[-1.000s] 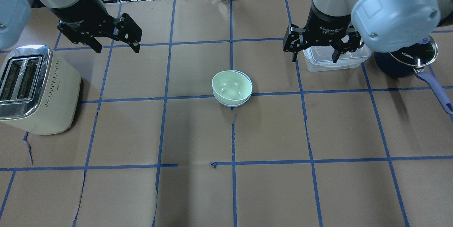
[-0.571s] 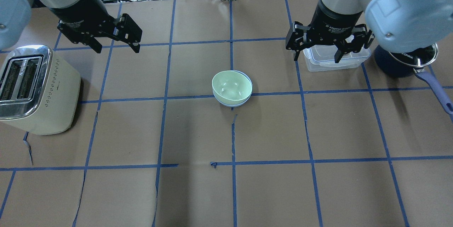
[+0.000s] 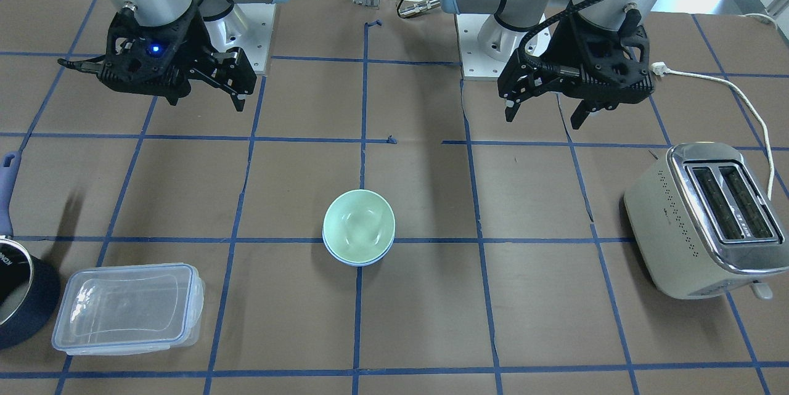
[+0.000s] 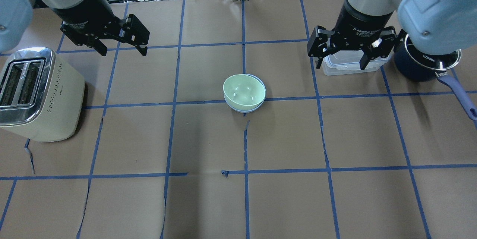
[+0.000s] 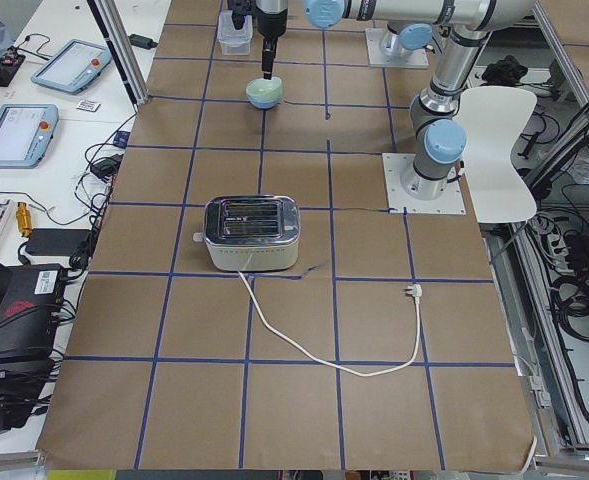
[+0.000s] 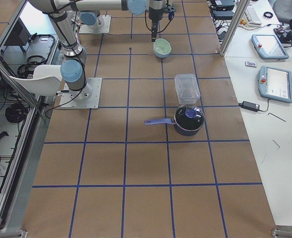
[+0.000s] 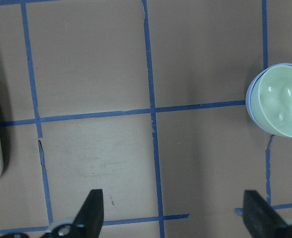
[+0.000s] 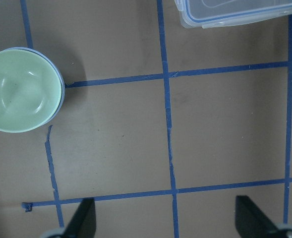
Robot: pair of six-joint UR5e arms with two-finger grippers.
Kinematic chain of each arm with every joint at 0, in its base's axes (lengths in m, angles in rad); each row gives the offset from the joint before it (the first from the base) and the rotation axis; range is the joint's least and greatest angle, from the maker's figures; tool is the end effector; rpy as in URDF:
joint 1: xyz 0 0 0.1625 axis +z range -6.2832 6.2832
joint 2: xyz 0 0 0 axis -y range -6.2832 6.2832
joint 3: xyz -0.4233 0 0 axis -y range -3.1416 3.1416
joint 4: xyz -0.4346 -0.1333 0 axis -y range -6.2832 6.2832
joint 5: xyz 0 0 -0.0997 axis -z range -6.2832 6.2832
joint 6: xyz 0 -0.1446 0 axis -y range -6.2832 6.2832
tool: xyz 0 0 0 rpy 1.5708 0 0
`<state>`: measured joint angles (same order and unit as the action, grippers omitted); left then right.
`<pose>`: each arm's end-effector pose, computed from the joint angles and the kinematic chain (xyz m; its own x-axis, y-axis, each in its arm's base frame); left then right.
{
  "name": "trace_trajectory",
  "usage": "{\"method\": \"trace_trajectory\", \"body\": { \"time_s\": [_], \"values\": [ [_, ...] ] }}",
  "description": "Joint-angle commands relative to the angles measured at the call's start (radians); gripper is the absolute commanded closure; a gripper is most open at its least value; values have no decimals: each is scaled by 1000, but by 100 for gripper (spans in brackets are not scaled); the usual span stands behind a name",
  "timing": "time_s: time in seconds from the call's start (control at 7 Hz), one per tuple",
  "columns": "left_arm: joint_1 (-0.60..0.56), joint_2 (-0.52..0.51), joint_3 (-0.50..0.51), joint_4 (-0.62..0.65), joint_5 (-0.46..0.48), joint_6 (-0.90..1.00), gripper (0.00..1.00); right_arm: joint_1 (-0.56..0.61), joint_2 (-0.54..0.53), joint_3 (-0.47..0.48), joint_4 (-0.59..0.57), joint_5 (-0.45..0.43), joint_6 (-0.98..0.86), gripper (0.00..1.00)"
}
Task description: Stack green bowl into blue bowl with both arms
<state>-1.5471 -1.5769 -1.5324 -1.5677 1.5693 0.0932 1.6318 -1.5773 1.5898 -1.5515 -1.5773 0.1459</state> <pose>-0.1206 -0.5447 0.4588 -0.9976 0.0694 -0.0018 0.0695 0.9970 -0.0354 0.1642 -0.5178 0.4327 -0.9964 0.0845 0.0111 0.0848 0.9959 0.0305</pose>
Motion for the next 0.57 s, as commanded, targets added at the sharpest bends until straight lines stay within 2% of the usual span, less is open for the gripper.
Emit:
{"method": "trace_trajectory", "body": {
  "time_s": [0.0, 0.43],
  "values": [
    [-1, 0, 0, 0, 0, 0, 0, 2, -3, -5, 20, -6, -2, 0],
    [-1, 0, 0, 0, 0, 0, 0, 3, -1, 1, 21, -6, 0, 0]
  ]
}}
